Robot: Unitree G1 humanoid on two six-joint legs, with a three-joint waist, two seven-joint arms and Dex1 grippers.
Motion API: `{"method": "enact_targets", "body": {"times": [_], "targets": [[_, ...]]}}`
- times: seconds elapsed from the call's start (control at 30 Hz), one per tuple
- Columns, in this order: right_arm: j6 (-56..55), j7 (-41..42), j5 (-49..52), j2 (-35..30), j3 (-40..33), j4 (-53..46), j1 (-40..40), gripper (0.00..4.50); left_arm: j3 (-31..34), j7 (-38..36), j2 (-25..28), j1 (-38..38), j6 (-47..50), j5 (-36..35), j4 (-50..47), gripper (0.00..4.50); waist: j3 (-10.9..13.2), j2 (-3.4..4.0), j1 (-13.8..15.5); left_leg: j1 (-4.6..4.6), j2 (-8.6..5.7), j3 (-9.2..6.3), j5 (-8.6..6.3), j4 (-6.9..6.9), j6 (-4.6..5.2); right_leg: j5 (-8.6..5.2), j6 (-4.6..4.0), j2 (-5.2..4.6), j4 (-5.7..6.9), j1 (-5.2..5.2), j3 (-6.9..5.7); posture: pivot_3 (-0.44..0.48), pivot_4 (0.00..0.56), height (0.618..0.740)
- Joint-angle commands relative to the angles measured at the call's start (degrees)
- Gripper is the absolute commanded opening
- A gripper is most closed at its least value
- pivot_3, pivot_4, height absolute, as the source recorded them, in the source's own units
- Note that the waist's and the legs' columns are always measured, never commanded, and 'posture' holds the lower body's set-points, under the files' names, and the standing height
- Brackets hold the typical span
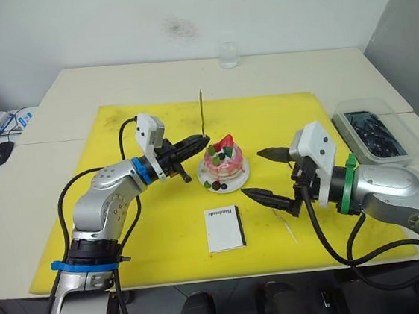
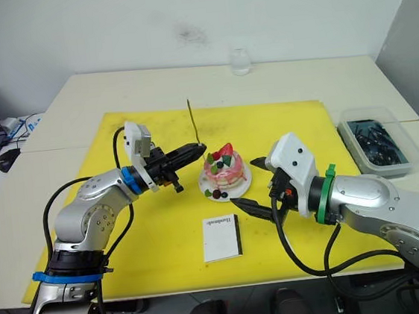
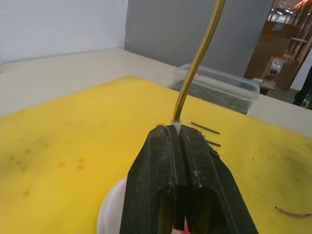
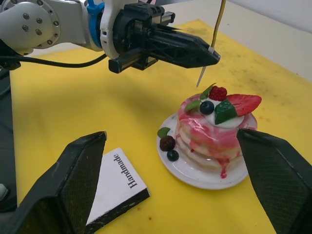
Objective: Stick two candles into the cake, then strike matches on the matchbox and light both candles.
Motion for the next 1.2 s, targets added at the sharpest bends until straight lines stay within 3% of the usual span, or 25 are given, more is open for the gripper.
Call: {"method": "enact_targets", "body": {"times": [0.03, 1.2], "targets": [[0.26, 0.33, -1.15, 0.58, -1.18, -1.83, -0.27, 4.44, 1.46, -1.0, -0.21, 0.14, -2.98, 1.91, 0.07, 0.0, 0.0, 0.0, -0.02, 0.0, -0.01, 0.0, 0.0, 0.01, 0.0, 0.0, 0.0, 0.0, 0.02, 0.0, 0.0, 0.0, 0.15, 0.74], [2.22, 3.48, -5.61, 2.29, -1.74, -2.42, 1.33, 4.44, 3.75, -0.96, -4.85, 1.32, -1.19, 2.92, -2.3, 0.0, 0.0, 0.0, -0.07, 0.01, -0.03, 0.0, 0.0, 0.05, 0.0, 0.01, 0.02, 0.05, 0.07, 0.01, 0.01, 0.0, 0.15, 0.74]]}}
